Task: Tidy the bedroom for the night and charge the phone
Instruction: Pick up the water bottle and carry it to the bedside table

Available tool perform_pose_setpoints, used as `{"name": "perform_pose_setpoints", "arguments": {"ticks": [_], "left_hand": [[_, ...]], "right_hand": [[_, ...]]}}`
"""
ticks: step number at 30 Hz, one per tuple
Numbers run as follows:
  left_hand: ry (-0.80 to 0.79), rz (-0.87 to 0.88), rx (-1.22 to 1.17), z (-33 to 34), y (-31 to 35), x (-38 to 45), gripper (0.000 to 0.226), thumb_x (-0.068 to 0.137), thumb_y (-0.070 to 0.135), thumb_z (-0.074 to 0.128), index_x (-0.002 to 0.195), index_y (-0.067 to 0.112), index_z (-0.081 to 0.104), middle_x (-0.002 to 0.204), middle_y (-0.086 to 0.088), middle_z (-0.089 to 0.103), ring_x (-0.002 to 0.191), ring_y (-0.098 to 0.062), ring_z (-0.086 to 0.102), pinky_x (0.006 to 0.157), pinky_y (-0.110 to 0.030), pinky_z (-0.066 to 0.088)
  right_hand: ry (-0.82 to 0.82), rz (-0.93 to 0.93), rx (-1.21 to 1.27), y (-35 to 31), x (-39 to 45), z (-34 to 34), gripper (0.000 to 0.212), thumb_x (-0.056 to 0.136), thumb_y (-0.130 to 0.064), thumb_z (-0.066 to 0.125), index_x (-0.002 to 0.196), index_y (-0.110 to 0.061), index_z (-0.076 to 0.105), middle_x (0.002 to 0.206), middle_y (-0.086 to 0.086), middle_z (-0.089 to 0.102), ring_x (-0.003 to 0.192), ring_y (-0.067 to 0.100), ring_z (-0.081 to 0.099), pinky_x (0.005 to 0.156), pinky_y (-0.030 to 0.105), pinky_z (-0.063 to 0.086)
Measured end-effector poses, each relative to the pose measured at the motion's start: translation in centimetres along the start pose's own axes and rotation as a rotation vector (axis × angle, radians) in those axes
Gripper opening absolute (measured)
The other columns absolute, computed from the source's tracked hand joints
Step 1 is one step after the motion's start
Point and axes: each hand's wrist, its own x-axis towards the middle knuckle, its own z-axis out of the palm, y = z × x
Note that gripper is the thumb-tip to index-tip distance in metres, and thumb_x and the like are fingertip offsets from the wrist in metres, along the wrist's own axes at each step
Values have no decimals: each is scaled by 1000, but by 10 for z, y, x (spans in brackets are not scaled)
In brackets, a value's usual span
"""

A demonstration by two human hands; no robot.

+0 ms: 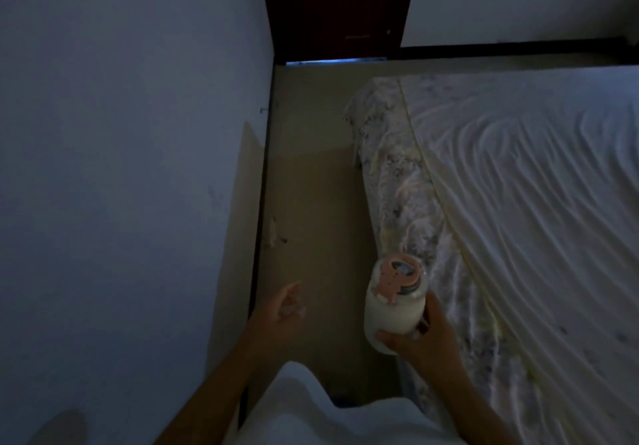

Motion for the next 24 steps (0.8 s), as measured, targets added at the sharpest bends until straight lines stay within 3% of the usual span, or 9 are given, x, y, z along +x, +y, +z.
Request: {"name": "perform_pose_setpoints", "arguments": {"ticks": [2,6,9,10,13,15,19,22,24], "left_hand": [[5,-35,-2,-13,7,32,40,88,10,50,127,15,40,115,-2,49,109,-16,49,72,-8,42],[19,-60,27,-43,18,113,39,88,8,50,126,11,41,129,-12,50,117,-25,48,99,-35,40],[25,-39,17,-69,36,189,39,88,6,48,126,9,41,129,-14,50,112,-19,47,94,-30,37],[25,-20,22,-79,45,217,39,88,7,48,126,9,41,130,-13,50,110,-17,47,92,-29,37],[2,31,17,-110,87,292,40,89,9,48,128,9,39,127,-6,49,107,-12,45,90,-27,35],[-18,62,-10,-128,118,337,42,88,8,48,129,11,37,121,0,46,109,-11,43,91,-24,35],[-33,104,-15,-155,161,415,41,89,11,48,128,15,38,118,4,45,110,-10,43,76,-7,34],[-46,76,-16,-169,173,467,40,88,10,48,127,14,39,118,3,46,110,-11,45,72,-4,38],[-55,39,-18,-177,175,504,40,88,7,48,127,12,39,118,1,46,109,-12,45,65,0,41]], "right_hand": [[13,34,-21,-9,34,2,79,54,6,80,122,-11,43,120,10,53,112,25,50,92,36,40],[39,107,-47,-20,118,9,80,55,3,80,124,-10,42,124,12,53,106,18,48,89,31,38],[30,78,-55,-45,193,22,71,59,-2,80,117,-22,44,104,-8,54,93,8,50,74,13,38],[29,48,-60,-57,218,26,68,59,-2,80,111,-28,43,97,-15,52,91,8,52,69,11,38],[77,4,-35,-102,296,45,59,58,-13,82,95,-40,45,86,-21,54,92,6,56,78,25,44],[121,-51,-27,-130,342,54,51,57,-29,83,93,-44,50,79,-24,58,84,-2,57,73,17,45],[102,-60,10,-167,419,63,66,55,8,79,93,-34,47,89,-23,49,78,-7,51,60,-1,45],[133,6,2,-173,472,65,68,54,10,78,108,-19,48,89,-19,50,81,-2,51,62,11,46],[139,54,13,-177,511,65,73,55,9,79,118,-10,46,96,-6,56,92,15,54,71,25,44]]}}
